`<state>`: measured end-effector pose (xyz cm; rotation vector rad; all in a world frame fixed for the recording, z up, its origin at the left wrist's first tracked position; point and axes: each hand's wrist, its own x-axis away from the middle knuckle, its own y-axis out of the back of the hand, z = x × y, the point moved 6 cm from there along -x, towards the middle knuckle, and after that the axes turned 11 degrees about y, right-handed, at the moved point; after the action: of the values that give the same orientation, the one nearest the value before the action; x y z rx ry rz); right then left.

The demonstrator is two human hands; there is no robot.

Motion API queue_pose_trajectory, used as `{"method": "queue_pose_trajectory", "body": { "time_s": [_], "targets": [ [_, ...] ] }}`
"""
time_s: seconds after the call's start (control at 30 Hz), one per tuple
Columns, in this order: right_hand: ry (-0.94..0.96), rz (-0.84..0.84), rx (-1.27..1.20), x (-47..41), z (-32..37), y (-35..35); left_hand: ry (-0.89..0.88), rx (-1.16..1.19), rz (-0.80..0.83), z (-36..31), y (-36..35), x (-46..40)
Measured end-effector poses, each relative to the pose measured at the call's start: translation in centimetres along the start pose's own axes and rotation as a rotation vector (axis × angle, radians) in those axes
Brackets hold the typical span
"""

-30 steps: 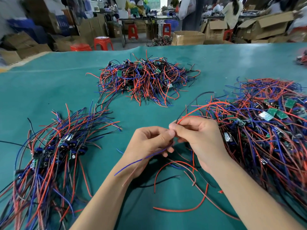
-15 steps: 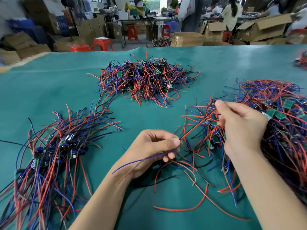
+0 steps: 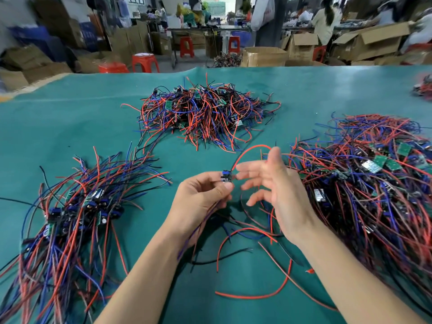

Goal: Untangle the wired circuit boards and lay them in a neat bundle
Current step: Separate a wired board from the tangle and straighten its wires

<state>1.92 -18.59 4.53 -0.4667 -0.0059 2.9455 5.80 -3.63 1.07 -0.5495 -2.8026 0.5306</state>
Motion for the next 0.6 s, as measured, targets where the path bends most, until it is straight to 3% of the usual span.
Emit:
{"method": "queue_pose_trajectory", "body": {
  "time_s": [0.13,0.27,0.47,0.6],
  "targets": [
    [0.051,0.158,0.172,0.3,-0.2,-0.8,-0.022,-0.042,0.028,-0.2,-0.1,0.2],
    [0.046,0.061,0.163,0.4,-0.8,-0.2,-0.07,-0.304,0.083,-0.1,-1.1,0.5],
    [0.201,0.014,0.201,0.0,0.6,0.6,0.026,-0.419,0.096,0.3,-1.3,0.7],
    [0.112,-0.053,0.042,0.0,0.0,0.9,0.068,-0.413,0.116,0.5,-1.5,0.7]
  ]
}}
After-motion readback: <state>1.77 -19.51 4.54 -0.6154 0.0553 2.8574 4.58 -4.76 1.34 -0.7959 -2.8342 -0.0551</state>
